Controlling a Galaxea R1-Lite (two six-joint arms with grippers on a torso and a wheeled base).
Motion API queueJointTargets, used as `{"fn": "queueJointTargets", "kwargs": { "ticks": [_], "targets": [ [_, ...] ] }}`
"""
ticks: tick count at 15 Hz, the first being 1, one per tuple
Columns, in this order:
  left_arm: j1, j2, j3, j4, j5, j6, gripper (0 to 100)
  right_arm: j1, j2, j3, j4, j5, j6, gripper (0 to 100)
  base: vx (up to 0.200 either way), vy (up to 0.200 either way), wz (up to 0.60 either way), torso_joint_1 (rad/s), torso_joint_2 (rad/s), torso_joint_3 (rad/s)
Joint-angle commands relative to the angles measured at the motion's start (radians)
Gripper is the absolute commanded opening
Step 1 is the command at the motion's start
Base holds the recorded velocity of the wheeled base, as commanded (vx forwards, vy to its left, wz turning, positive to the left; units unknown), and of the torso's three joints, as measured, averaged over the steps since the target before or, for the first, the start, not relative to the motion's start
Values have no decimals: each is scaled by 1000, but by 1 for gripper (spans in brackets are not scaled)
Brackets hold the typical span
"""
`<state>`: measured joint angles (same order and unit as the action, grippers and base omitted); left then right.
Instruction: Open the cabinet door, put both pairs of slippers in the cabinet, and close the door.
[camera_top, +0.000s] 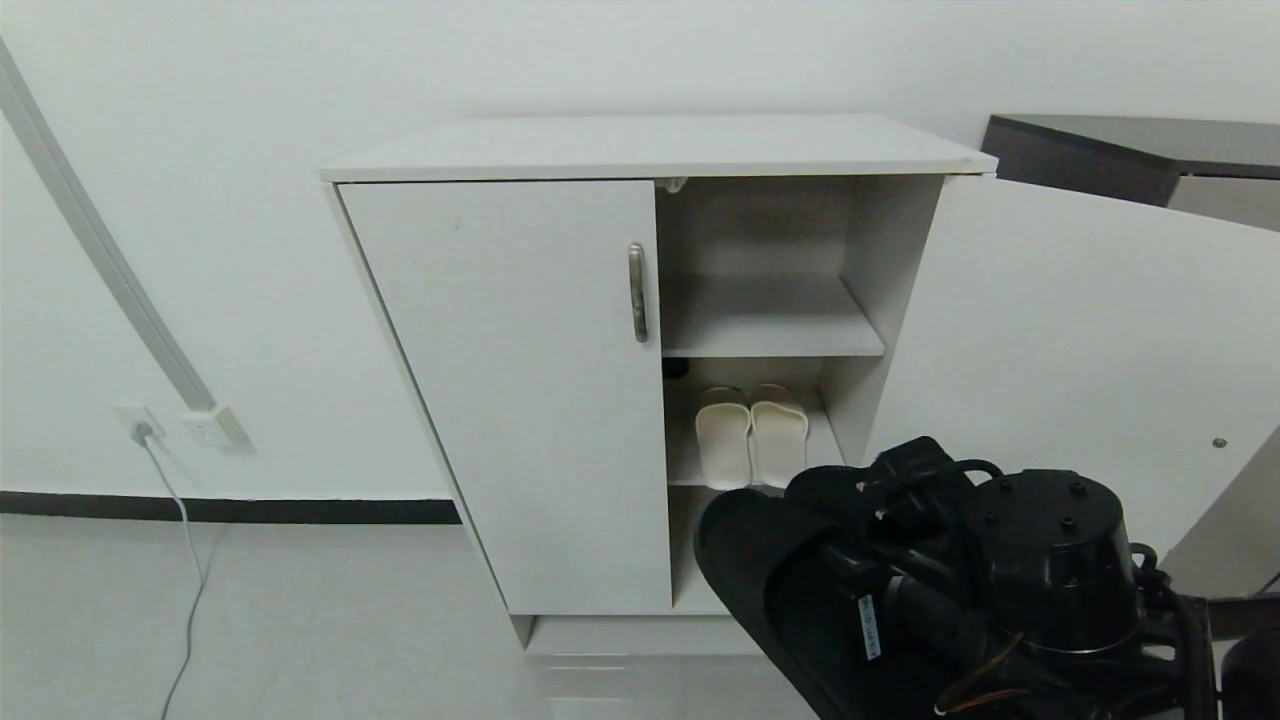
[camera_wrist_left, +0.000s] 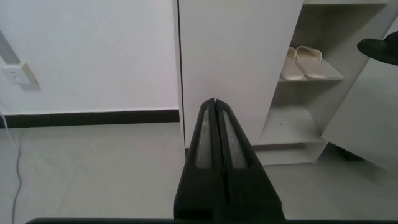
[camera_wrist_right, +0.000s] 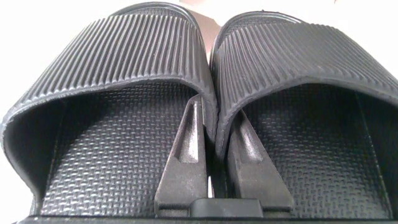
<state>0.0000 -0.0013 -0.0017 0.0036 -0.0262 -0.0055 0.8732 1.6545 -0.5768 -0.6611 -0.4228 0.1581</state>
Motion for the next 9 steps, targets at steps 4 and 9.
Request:
{"fn": "queueJointTargets", "kwargs": {
  "ticks": [4,9],
  "targets": [
    [0,1,0,-1,0,-1,0,-2,-10,3,-18,-2,-2,0,0,0,0,-17,369,356],
    [0,1,0,-2,0,2,0,-2,16,-2,-23,-2,-3,0,0,0,0,-1,43,37]
  ]
}}
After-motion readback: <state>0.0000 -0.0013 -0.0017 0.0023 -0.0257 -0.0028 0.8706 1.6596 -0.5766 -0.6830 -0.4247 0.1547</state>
